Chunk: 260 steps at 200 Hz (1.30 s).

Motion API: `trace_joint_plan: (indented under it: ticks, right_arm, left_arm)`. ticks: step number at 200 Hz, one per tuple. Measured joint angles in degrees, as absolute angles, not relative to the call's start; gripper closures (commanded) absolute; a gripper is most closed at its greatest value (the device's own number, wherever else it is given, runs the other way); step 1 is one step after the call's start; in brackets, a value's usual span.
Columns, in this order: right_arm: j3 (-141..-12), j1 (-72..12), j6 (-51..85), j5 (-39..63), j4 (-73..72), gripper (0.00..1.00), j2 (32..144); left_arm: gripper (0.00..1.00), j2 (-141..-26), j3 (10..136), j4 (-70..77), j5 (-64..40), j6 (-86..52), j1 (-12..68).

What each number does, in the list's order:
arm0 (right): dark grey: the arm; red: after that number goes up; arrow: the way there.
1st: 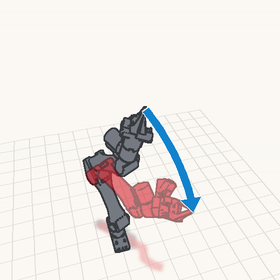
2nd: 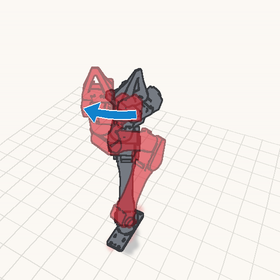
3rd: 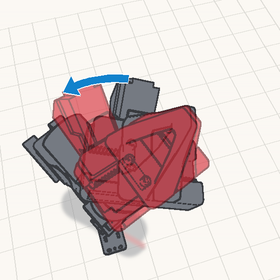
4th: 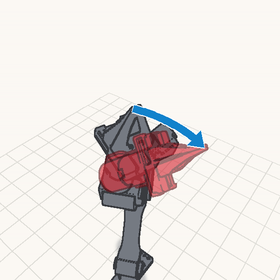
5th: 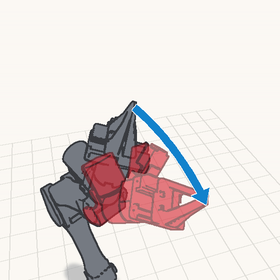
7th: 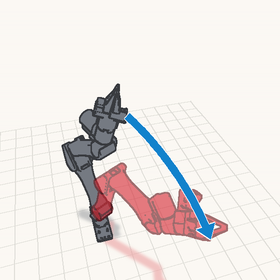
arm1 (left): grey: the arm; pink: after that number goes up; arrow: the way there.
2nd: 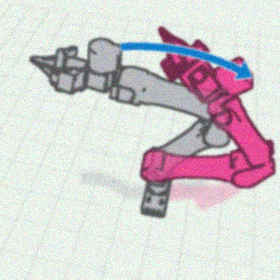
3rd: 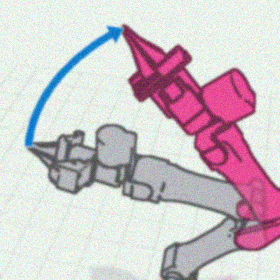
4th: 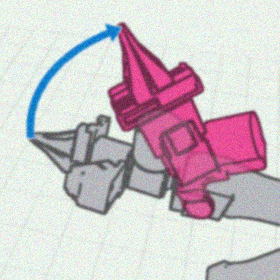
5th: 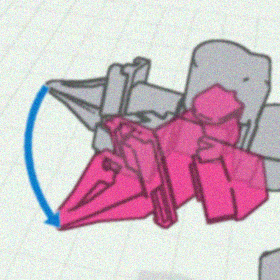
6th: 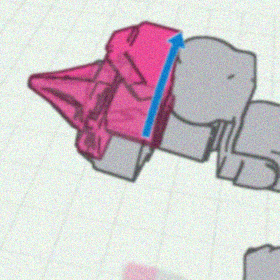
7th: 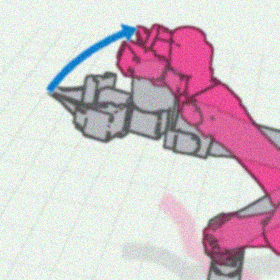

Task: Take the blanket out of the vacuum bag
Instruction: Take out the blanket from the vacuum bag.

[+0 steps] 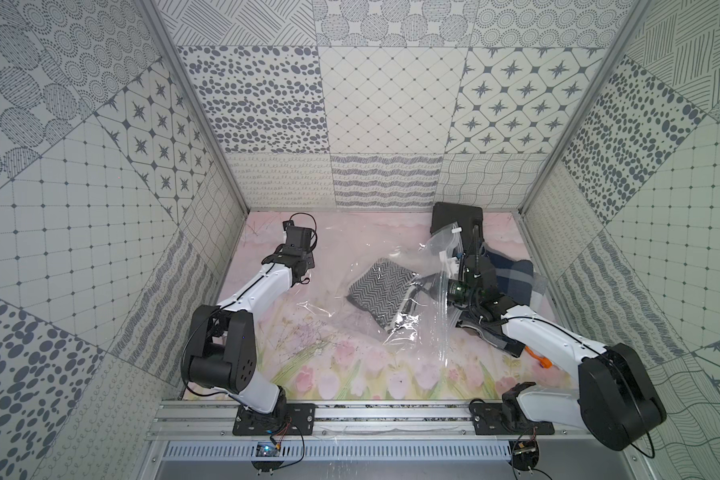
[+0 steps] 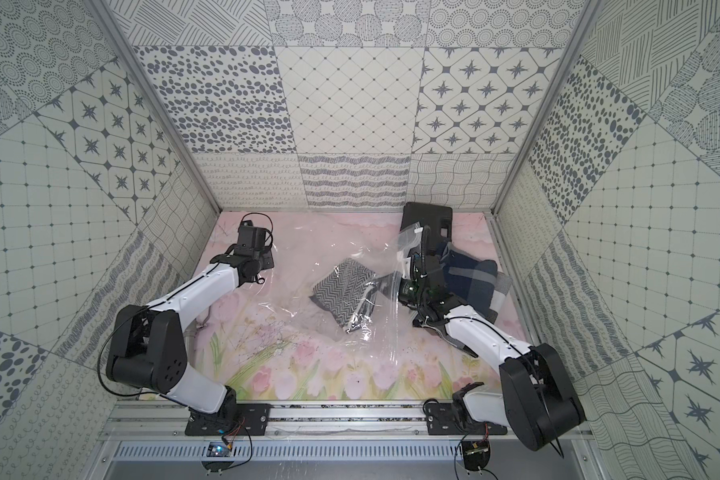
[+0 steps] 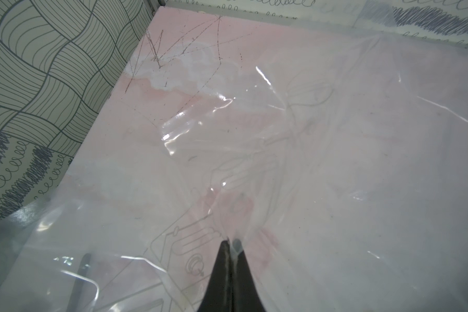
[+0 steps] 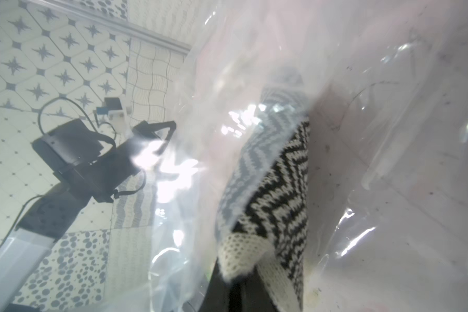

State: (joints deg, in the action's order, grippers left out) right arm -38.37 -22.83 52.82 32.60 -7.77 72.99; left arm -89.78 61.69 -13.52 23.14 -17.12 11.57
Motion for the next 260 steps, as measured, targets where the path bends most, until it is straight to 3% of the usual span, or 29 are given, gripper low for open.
trace_joint_plan:
  ticks: [88,151,260]
  right_arm:
    - [-37.3,-20.7,51.9,34.1,-6.6,1.0,75.6]
    - [-38.0,-11.8,49.6,34.1,5.8,1.0,59.2]
    - [-47.5,-2.8,50.7,38.7,16.6,1.0,47.7]
  left_arm:
    - [1.0,-90.0,61.9,-13.0,23.9,-16.8,11.6]
    - [1.0,-91.0,62.5,-12.9,23.4,-16.8,11.6]
    - [1.0,-89.4,62.8,-13.0,23.4,-16.3,11.6]
